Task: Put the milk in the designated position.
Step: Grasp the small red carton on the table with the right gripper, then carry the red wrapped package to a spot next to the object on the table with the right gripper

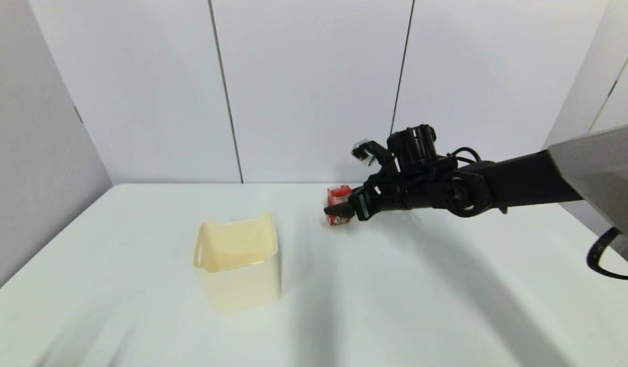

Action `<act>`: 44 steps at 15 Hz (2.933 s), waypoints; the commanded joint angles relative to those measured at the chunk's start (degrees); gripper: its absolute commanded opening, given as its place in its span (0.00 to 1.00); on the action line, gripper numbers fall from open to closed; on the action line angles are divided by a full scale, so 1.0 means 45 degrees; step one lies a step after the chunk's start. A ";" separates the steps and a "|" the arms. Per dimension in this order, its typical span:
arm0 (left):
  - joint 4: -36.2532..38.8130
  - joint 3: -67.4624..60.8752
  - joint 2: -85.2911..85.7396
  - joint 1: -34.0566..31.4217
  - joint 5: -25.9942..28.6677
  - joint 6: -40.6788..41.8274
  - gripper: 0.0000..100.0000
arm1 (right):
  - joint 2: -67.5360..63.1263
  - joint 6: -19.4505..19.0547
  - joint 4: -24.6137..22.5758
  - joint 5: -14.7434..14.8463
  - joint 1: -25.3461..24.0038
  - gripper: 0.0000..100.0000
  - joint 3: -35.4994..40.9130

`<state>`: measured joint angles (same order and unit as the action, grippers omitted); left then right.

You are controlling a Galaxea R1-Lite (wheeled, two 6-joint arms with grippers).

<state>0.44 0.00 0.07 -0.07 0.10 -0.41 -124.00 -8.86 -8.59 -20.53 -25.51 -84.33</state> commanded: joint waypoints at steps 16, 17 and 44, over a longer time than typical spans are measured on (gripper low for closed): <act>0.0000 0.0000 -0.0016 -0.0003 -0.0002 -0.0006 1.00 | -0.0081 0.1227 -0.0610 0.0265 0.0592 0.00 0.0733; 0.0000 0.0000 -0.0016 -0.0003 -0.0002 -0.0006 1.00 | 0.0369 0.1227 -0.0629 0.0246 0.0748 0.00 0.1182; 0.0000 0.0000 -0.0016 -0.0003 -0.0002 -0.0006 1.00 | 0.5056 0.4411 -0.5356 0.5402 -0.3393 0.00 0.9171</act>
<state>0.41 0.00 0.07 -0.07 0.07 -0.41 -98.82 9.67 -30.26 1.93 -37.89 -42.78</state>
